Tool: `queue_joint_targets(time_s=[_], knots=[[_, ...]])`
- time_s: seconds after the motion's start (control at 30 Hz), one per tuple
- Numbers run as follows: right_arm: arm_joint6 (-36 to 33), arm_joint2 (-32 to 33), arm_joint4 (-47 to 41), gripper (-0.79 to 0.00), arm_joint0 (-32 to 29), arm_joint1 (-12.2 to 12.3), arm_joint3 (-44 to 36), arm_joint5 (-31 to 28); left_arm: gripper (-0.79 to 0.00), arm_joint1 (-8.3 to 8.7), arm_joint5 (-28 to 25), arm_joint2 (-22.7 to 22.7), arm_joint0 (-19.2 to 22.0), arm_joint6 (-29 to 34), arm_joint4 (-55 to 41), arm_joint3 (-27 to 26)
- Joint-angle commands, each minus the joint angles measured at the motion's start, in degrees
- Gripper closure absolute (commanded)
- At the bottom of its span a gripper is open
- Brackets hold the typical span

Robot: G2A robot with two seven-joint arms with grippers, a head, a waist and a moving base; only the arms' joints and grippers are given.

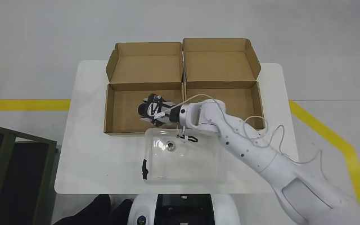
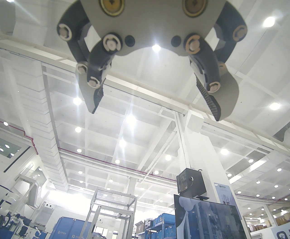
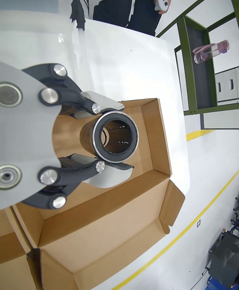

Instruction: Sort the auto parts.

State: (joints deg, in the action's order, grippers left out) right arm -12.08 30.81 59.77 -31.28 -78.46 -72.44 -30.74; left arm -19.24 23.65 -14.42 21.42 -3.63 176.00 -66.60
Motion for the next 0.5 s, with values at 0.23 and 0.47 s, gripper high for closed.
queue_joint_targets(time_s=[0.23,0.47], knots=[[-0.7,-2.7,-0.4,0.000,2.7,-3.8,8.4,1.6,-0.785,0.00,0.0,0.0,0.0,0.0,0.0,0.0],[-1.2,-3.9,0.4,0.000,3.4,-6.0,13.0,1.8,-0.785,0.00,0.0,0.0,0.0,0.0,0.0,0.0]])
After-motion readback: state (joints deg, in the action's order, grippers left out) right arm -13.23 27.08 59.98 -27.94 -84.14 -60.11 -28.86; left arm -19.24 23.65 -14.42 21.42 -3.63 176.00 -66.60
